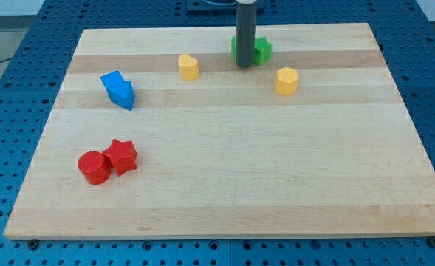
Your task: Place the arm to the left of the yellow heart
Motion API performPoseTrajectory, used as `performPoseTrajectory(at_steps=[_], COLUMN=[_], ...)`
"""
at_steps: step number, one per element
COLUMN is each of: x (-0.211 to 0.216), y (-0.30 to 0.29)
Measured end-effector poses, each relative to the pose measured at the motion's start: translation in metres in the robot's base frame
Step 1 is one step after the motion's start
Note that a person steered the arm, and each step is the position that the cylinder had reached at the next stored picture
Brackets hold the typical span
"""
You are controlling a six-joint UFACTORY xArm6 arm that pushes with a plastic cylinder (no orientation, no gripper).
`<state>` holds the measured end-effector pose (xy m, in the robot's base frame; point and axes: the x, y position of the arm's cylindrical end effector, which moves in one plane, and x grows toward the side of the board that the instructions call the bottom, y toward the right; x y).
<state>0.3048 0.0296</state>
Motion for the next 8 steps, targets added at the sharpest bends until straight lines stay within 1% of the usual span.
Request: performPoseTrajectory(at_steps=[1,2,3,4,5,6,7,8], x=[0.021,0.018,0.007,-0.016,-0.031,-0.031,-0.016,0.017], y=[0.02,0.063,0.08,0.065,0.047,0.047,0.046,0.038])
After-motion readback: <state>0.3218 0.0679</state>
